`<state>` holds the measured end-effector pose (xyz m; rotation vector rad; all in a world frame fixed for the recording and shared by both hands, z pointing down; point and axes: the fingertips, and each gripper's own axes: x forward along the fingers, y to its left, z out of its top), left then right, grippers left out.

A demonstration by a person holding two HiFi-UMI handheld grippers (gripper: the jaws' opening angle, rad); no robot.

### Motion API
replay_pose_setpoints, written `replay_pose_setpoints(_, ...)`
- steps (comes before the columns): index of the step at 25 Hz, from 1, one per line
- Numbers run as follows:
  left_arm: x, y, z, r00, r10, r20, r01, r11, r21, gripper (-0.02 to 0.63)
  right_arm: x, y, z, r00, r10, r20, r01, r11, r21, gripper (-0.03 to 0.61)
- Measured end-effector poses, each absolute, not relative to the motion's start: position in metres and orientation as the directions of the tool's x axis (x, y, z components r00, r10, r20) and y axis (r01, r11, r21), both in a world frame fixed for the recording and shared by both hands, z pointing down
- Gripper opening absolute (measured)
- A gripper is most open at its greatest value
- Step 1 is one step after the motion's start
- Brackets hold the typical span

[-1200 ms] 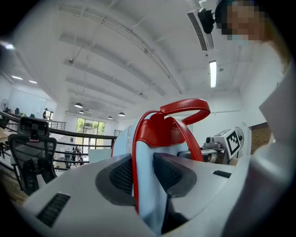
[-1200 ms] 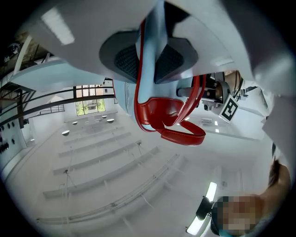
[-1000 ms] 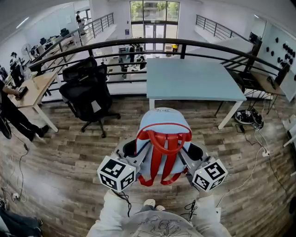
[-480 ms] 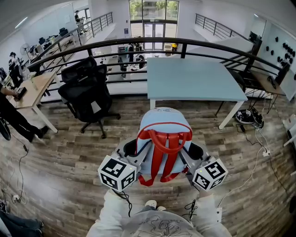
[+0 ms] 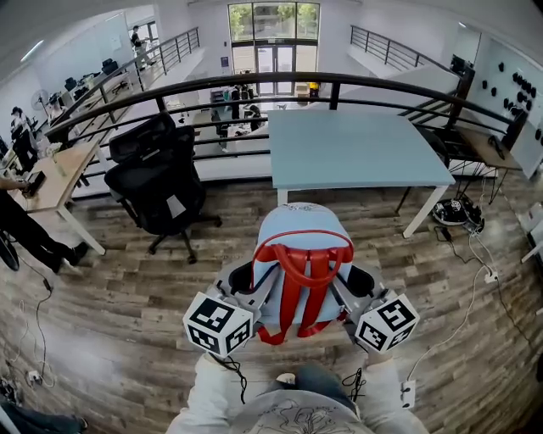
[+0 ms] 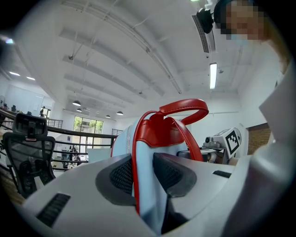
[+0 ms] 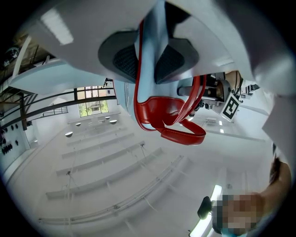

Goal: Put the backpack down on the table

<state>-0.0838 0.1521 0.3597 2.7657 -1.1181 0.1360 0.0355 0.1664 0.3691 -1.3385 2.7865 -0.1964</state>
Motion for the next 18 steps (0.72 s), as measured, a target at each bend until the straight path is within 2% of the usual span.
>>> replay_pose_setpoints(18,-0.088,0.104,0.367,0.685,-0.714,0.145,-0.729,-0.673,0.126,0.117,0.032,0.113,0.376,-0.654,-0.756,0.017,-0.75,0.646,-0.145,0.121)
